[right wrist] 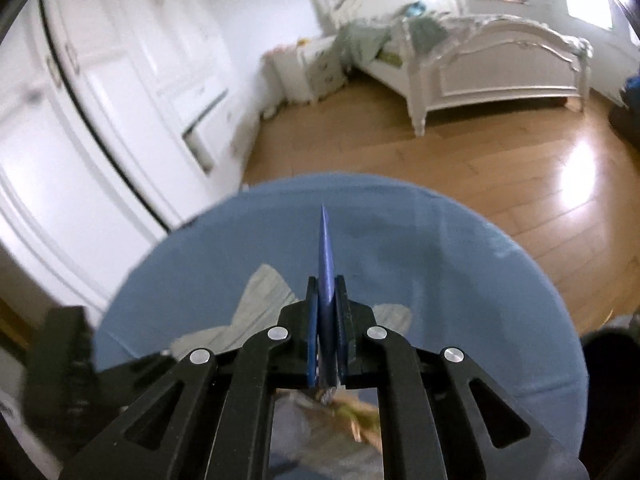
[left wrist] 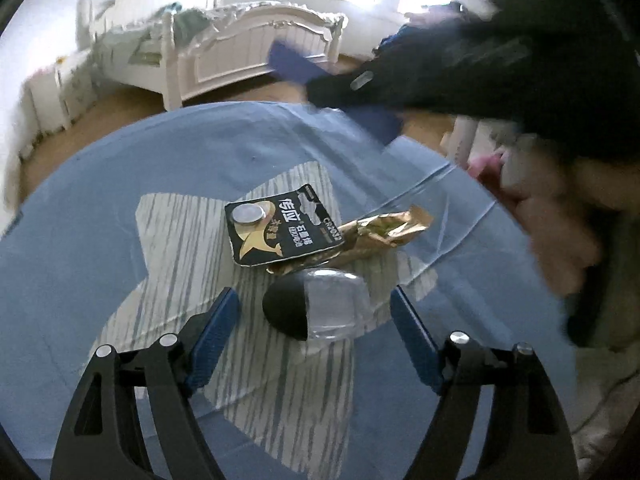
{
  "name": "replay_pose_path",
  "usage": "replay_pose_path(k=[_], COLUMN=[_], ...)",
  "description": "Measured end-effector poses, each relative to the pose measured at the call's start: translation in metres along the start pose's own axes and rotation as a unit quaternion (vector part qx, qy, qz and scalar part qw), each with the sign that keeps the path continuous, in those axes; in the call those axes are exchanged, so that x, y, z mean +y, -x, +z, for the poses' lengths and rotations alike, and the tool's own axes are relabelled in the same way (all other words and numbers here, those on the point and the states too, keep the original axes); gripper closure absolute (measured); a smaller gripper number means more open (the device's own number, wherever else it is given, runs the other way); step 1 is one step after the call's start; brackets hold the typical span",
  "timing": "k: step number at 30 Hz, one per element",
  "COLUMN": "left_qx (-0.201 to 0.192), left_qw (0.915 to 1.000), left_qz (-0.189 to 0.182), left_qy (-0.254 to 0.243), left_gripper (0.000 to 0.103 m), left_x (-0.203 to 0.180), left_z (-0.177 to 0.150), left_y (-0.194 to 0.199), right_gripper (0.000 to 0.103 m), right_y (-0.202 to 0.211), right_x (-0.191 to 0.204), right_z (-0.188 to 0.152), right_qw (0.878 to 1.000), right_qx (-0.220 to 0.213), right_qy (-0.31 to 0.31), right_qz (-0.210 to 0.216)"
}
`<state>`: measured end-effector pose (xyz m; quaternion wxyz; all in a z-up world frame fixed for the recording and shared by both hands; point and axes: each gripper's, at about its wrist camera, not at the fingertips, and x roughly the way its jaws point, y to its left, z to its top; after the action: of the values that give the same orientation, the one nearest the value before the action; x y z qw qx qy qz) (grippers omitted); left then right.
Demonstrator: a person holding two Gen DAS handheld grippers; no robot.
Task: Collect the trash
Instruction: 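Grasp the clear plastic lid with the left tool while the right tool grasps the blue tube, then carry the clear lid and blue tube over the bin and open both tools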
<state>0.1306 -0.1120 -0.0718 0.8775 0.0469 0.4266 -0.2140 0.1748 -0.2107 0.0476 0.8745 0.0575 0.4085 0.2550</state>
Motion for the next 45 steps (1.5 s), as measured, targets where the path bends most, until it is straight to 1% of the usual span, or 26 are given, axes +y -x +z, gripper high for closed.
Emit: replay_pose_path(k=[1,2,5,7,9,11,13,15,16,17,18,21,23,25,28,30,34,37,42,45], left_qx=[0.002,0.003,0.002,-0.003,-0.02,-0.046,-0.074,-0.095,-0.11,-0.119,-0.13,-0.143,-0.141,-0.13,-0.115,-0.101,-0.076,-0.062,-0.052,-0.047], left_qw=[0.9994,0.9987,0.9989,0.9996,0.9993,0.9974,0.995,0.9935,0.9922,0.9913,0.99,0.9869,0.984,0.9812,0.9774,0.976,0.9756,0.9759,0.976,0.9764], left_qz=[0.031,0.047,0.043,0.028,0.013,0.007,-0.001,-0.011,-0.023,-0.03,-0.044,-0.075,-0.103,-0.133,-0.166,-0.18,-0.192,-0.195,-0.193,-0.191], left_qy=[-0.013,-0.02,-0.015,0.0,0.028,0.056,0.067,0.061,0.053,0.047,0.033,-0.008,-0.036,-0.054,-0.063,-0.068,-0.074,-0.075,-0.085,-0.09], left_gripper=[0.05,0.05,0.05,0.05,0.05,0.05,0.05,0.05,0.05,0.05,0.05,0.05,0.05,0.05,0.05,0.05,0.05,0.05,0.05,0.05], left_x=[-0.003,-0.004,0.0,0.005,0.015,0.022,0.017,0.007,-0.004,-0.01,-0.024,-0.064,-0.094,-0.121,-0.155,-0.174,-0.199,-0.211,-0.217,-0.224], left_z=[0.0,0.002,0.001,-0.002,-0.006,-0.006,-0.003,0.012,0.022,0.033,0.044,0.07,0.084,0.102,0.116,0.119,0.124,0.124,0.122,0.122], left_y=[-0.002,-0.003,-0.002,0.003,0.016,0.036,0.056,0.066,0.072,0.071,0.071,0.06,0.049,0.029,0.001,-0.018,-0.05,-0.066,-0.074,-0.08], right_gripper=[0.095,0.095,0.095,0.095,0.095,0.095,0.095,0.095,0.095,0.095,0.094,0.094,0.094,0.094,0.094,0.094,0.094,0.094,0.094,0.094], right_y=[0.005,0.009,0.029,0.042,0.054,0.068,0.088,0.1,0.109,0.115,0.123,0.141,0.153,0.165,0.178,0.18,0.187,0.185,0.18,0.181], right_x=[-0.004,-0.006,-0.014,-0.024,-0.031,-0.045,-0.062,-0.07,-0.076,-0.081,-0.086,-0.098,-0.109,-0.122,-0.143,-0.158,-0.189,-0.199,-0.214,-0.215], right_z=[0.0,-0.004,-0.019,-0.03,-0.043,-0.055,-0.066,-0.075,-0.079,-0.083,-0.087,-0.096,-0.103,-0.111,-0.123,-0.131,-0.15,-0.151,-0.157,-0.157], right_qw=[1.0,1.0,0.999,0.999,0.998,0.995,0.991,0.987,0.985,0.983,0.98,0.97,0.964,0.957,0.947,0.943,0.938,0.937,0.935,0.935], right_qx=[-0.007,-0.012,-0.029,-0.039,-0.052,-0.069,-0.093,-0.115,-0.128,-0.136,-0.148,-0.176,-0.188,-0.196,-0.201,-0.199,-0.194,-0.191,-0.188,-0.187], right_qy=[-0.004,-0.007,-0.015,-0.025,-0.042,-0.064,-0.08,-0.091,-0.097,-0.099,-0.101,-0.099,-0.103,-0.105,-0.112,-0.122,-0.141,-0.147,-0.156,-0.161], right_qz=[-0.002,-0.004,-0.014,-0.017,-0.019,-0.021,-0.042,-0.059,-0.068,-0.077,-0.091,-0.133,-0.155,-0.185,-0.223,-0.236,-0.252,-0.255,-0.256,-0.255])
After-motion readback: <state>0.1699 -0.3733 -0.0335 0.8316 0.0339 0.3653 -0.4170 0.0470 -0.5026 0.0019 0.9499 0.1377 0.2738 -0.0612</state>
